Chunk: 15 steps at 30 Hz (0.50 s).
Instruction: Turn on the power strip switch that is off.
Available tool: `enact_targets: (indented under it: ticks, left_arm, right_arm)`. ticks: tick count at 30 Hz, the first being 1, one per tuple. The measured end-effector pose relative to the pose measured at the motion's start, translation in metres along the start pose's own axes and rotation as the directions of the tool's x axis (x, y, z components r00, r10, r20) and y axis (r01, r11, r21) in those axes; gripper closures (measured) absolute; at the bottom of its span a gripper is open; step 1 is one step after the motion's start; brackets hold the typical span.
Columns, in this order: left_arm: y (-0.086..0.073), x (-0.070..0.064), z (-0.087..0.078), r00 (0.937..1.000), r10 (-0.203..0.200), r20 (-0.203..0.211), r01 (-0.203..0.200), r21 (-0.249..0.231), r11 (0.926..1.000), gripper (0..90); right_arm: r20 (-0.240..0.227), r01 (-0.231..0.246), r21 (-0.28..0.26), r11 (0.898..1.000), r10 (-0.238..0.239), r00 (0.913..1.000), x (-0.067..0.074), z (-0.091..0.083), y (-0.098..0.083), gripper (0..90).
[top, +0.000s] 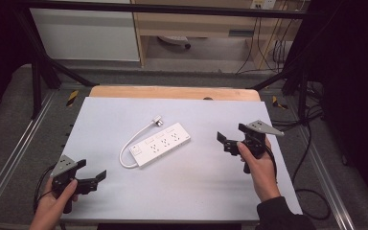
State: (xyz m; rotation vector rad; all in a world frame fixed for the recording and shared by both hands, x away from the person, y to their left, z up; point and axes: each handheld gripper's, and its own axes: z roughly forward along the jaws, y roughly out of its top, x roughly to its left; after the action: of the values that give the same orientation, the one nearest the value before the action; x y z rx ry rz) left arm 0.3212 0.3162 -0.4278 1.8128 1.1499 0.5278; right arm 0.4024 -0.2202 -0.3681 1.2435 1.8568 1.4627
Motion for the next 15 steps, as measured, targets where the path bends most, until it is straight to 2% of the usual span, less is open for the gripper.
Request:
enact_targets:
  ticks: [8,11,15]
  left_arm:
    - [0.000,0.003,0.000,0.9999,-0.009,-0.008,0.008,-0.017,0.9998,7.3]
    - [-0.001,0.006,-0.002,0.9997,-0.020,-0.014,0.019,-0.033,0.9993,7.7]
    - [-0.001,0.009,-0.003,0.9992,-0.031,-0.025,0.030,-0.034,0.9990,7.9]
  right_arm:
    - [0.017,0.010,0.006,1.000,-0.010,0.9998,-0.011,-0.021,-0.027,5.9]
    - [0.034,0.040,0.045,0.998,-0.042,0.9986,-0.014,-0.027,-0.041,5.7]
    - [0.049,0.043,0.072,0.996,-0.047,0.9977,-0.017,-0.035,-0.059,5.5]
